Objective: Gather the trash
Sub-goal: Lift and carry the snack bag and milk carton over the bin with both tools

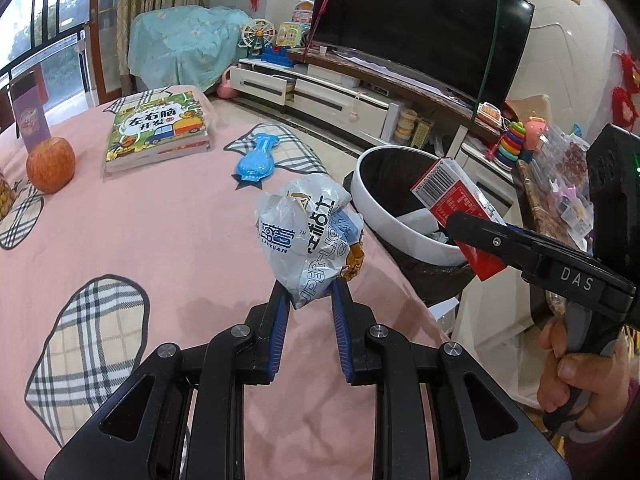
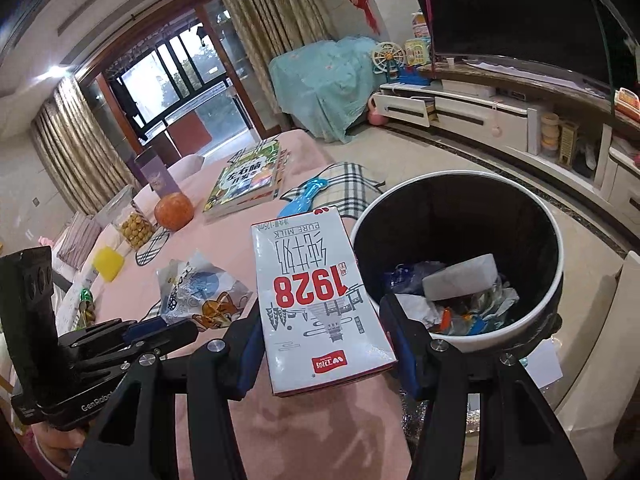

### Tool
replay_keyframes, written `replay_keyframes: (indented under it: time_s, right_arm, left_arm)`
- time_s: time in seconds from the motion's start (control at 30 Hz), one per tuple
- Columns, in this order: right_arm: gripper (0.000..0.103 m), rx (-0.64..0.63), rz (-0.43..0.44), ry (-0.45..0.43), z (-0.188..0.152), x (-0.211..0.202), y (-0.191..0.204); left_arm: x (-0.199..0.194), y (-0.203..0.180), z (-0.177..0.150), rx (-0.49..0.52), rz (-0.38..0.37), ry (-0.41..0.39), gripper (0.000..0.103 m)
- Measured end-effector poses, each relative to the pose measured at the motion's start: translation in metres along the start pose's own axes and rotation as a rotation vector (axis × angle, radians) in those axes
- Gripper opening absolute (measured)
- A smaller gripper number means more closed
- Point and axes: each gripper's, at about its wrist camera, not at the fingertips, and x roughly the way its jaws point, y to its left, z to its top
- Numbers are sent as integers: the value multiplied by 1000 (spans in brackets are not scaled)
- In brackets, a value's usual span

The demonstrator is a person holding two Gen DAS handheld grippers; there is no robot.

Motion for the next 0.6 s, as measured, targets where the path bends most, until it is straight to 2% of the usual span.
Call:
replay_keyframes:
  time_s: [0.6]
  right_arm:
    - [56,22,-18,-4,2,-1,-15]
  left_arm:
    - [9,-16,11,43,-20,2,20]
